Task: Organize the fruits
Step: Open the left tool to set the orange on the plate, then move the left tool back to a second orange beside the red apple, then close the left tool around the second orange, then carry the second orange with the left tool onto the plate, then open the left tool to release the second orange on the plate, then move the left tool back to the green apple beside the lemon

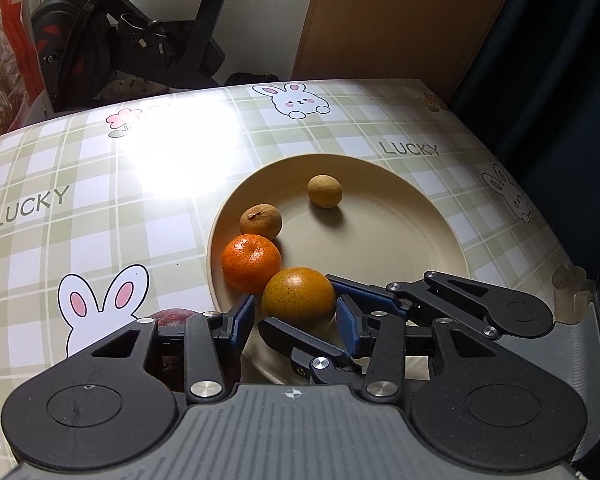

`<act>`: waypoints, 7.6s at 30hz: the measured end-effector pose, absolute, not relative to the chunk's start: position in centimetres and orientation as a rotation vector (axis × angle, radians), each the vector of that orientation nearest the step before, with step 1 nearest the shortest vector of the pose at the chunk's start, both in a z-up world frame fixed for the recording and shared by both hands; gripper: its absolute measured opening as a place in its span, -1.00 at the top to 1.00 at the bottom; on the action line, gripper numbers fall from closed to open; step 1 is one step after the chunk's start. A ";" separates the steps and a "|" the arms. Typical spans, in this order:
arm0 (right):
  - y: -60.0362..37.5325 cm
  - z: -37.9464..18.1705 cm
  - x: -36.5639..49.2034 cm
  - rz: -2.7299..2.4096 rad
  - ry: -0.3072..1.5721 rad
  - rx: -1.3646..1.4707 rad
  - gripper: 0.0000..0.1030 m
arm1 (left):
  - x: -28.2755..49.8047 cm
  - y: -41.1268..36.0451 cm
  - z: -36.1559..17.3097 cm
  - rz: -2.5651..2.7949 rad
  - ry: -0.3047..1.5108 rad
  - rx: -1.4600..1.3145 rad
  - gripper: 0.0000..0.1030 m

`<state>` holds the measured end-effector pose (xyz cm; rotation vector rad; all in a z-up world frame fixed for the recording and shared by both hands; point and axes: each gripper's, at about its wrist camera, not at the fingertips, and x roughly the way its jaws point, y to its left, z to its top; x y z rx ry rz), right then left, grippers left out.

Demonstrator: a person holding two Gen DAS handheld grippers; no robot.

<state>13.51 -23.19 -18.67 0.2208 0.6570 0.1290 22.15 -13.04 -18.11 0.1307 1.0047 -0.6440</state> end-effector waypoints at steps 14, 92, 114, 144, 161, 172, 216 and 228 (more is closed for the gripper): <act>-21.1 -16.9 11.7 0.077 0.610 0.180 -0.11 | 20.8 -9.1 -14.5 -0.657 0.898 0.018 0.07; -3.3 -18.9 13.0 0.403 0.744 -0.117 0.02 | 17.6 7.7 -19.8 -0.635 0.978 -0.049 0.12; -3.1 -18.9 11.8 0.425 0.739 -0.105 0.12 | 16.8 7.9 -19.9 -0.635 0.970 -0.043 0.12; -8.9 -14.5 8.4 0.351 0.543 0.019 0.12 | 15.1 2.6 -13.5 -0.655 0.874 0.074 0.12; -19.5 -14.9 6.6 0.180 0.491 0.214 0.12 | 15.4 -8.9 -12.8 -0.749 0.881 0.215 0.12; -23.8 -17.1 6.7 0.075 0.532 0.303 0.12 | 16.5 -14.3 -15.3 -0.774 0.941 0.274 0.12; -18.9 -18.7 4.0 0.091 0.388 0.052 0.10 | 13.6 -3.8 -13.3 -0.599 0.788 -0.010 0.12; -16.9 -18.9 3.9 0.163 0.423 0.020 0.10 | 13.2 -1.0 -14.4 -0.547 0.814 -0.062 0.12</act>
